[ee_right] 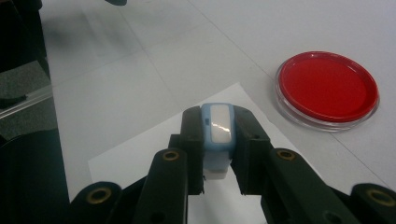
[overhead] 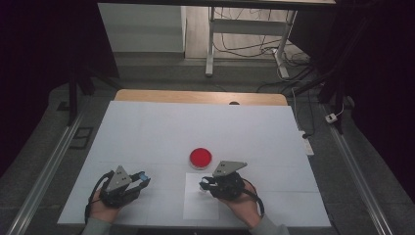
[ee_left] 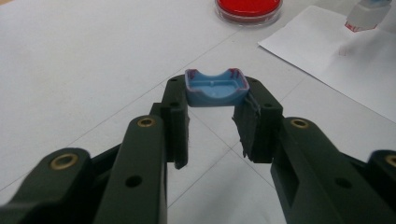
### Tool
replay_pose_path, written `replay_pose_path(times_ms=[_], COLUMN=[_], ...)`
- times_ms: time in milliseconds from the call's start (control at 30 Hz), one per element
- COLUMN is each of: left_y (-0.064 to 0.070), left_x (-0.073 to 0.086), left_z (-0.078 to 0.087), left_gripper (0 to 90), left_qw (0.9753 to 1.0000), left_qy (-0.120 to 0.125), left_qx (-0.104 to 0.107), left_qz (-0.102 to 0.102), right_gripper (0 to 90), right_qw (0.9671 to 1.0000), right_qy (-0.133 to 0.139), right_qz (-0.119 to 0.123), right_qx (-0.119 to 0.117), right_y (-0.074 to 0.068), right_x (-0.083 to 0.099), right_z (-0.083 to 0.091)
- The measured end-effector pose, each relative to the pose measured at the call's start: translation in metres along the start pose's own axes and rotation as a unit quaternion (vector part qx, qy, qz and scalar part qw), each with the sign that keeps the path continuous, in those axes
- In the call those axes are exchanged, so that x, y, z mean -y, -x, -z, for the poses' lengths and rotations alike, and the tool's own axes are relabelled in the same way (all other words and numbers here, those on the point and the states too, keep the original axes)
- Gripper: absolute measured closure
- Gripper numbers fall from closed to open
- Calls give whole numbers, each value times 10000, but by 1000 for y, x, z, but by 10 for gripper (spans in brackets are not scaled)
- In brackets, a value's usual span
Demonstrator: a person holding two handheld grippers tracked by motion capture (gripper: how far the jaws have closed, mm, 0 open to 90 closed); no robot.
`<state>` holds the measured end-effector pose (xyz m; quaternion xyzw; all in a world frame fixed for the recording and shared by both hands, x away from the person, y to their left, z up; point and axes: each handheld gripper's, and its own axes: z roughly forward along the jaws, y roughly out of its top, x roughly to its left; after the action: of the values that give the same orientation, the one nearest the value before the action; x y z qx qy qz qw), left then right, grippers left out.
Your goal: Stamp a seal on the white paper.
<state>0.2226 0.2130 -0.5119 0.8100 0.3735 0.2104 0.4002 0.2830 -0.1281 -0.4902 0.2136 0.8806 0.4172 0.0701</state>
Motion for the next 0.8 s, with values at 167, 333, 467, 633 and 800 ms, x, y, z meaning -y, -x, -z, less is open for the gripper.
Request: replay_pose_path(times_ms=[167, 333, 467, 633, 800], left_y=[0, 0, 0, 0, 1], left_x=[0, 0, 0, 0, 0], left_z=[0, 0, 0, -1, -1], left_gripper=[659, 659, 659, 659, 659], left_qw=[10000, 10000, 10000, 10000, 10000], left_qy=[8, -3, -1, -7, -8], left_qx=[-6, 4, 4, 8, 18], left_qz=[-2, -1, -2, -4, -6], right_gripper=[755, 755, 755, 755, 755], right_qw=[10000, 10000, 10000, 9999, 9999], right_qy=[-30, -62, -70, -111, -138], right_qz=[5, 10, -6, 18, 18], right_qx=[15, 34, 14, 9, 3], right_y=[0, 1, 1, 0, 0], right_x=[1, 2, 3, 4, 5], right_z=[-1, -3, -5, -8, -11])
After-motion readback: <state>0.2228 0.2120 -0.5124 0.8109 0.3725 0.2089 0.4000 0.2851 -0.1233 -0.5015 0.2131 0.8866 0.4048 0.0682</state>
